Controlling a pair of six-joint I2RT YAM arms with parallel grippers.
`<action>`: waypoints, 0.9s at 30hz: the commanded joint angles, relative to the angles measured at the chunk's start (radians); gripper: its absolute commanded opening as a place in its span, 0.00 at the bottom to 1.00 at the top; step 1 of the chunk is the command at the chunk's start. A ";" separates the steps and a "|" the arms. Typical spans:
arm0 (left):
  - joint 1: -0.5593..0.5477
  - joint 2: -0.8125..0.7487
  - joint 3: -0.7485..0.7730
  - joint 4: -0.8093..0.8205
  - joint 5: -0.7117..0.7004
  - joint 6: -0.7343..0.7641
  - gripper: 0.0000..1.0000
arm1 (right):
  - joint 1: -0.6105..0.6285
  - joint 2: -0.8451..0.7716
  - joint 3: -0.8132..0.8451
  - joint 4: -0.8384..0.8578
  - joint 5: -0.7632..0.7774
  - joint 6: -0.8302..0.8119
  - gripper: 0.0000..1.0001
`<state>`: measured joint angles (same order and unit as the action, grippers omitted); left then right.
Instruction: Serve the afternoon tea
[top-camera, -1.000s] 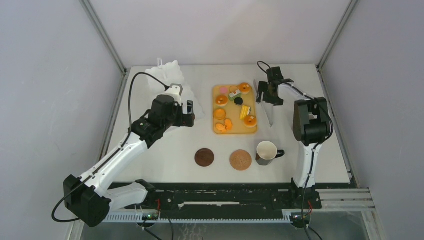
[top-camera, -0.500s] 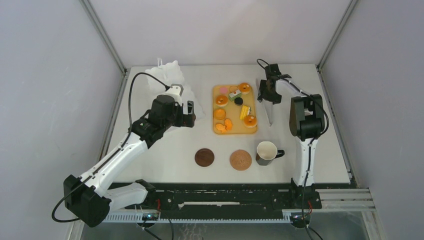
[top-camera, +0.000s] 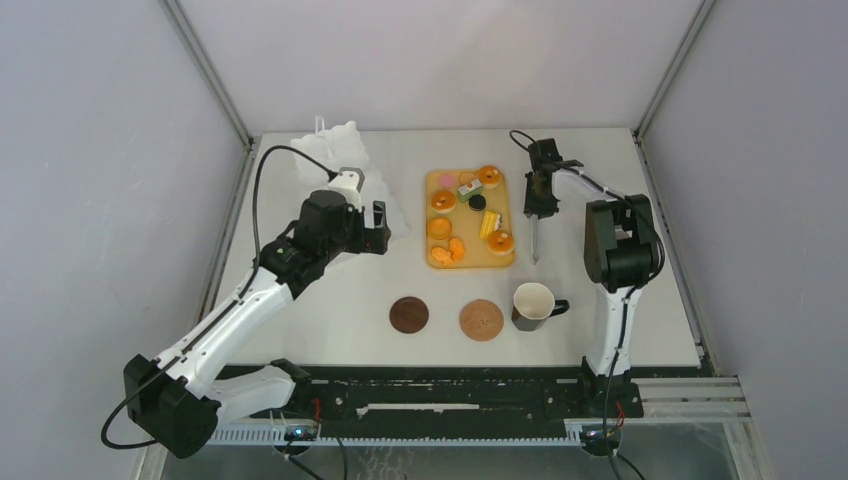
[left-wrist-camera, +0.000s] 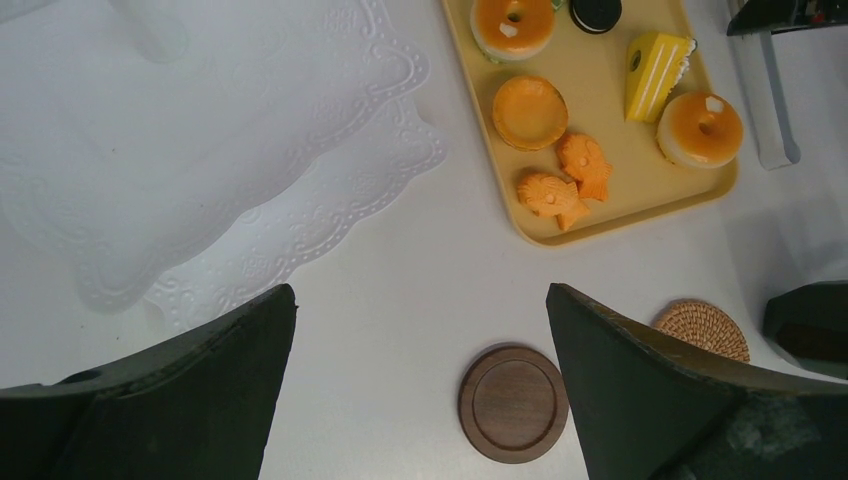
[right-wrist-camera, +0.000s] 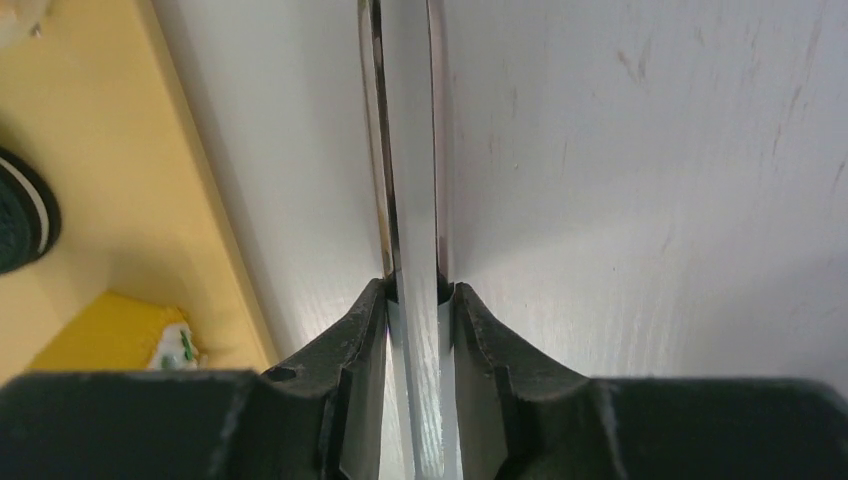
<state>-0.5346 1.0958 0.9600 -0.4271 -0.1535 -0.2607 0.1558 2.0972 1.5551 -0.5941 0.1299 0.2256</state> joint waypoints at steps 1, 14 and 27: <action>-0.004 -0.030 0.035 0.047 0.000 0.020 1.00 | -0.007 -0.082 -0.053 0.053 -0.023 -0.077 0.28; -0.004 -0.040 0.027 0.047 0.000 0.007 1.00 | -0.014 -0.129 -0.074 0.080 -0.035 -0.219 0.64; -0.004 -0.041 0.020 0.048 -0.001 0.002 1.00 | -0.055 -0.255 -0.133 0.096 -0.068 0.011 0.93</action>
<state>-0.5346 1.0786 0.9600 -0.4263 -0.1535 -0.2615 0.1223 1.9121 1.4490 -0.5377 0.0841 0.1173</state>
